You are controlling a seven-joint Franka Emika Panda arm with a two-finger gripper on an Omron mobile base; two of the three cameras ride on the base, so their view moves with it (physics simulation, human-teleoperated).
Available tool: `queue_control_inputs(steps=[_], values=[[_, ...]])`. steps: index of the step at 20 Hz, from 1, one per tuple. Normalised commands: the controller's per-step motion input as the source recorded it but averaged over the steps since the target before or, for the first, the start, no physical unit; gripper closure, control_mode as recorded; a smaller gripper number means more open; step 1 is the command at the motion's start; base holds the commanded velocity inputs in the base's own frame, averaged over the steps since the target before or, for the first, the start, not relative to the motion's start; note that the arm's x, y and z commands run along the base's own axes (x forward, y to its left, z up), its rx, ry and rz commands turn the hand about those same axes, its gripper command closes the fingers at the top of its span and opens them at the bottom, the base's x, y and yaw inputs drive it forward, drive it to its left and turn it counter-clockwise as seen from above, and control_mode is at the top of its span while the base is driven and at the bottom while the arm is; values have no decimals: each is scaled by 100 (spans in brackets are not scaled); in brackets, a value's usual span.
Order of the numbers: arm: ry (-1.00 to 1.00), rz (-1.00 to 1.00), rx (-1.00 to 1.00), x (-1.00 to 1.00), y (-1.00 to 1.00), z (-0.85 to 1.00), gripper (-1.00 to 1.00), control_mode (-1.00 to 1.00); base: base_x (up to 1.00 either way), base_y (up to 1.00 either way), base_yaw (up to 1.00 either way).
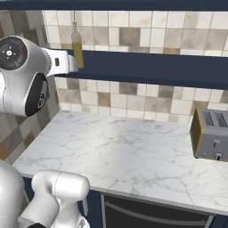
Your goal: Take 2 condiments from the cabinet and move them on the counter near the stove.Make sure the condiments are lined up with each other, next to each other.
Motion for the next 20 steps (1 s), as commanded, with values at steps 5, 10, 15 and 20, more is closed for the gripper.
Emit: queue_control_inputs(steps=[5, 10, 15, 20], values=[[-25, 0, 10, 18, 0, 17, -100, -100, 0, 0, 0], [-14, 0, 8, 14, 0, 11, -100, -100, 0, 0, 0], [0, 0, 1, 11, 0, 7, -100, -100, 0, 0, 0], [0, 0, 0, 7, 0, 15, -100, -100, 0, 0, 0]])
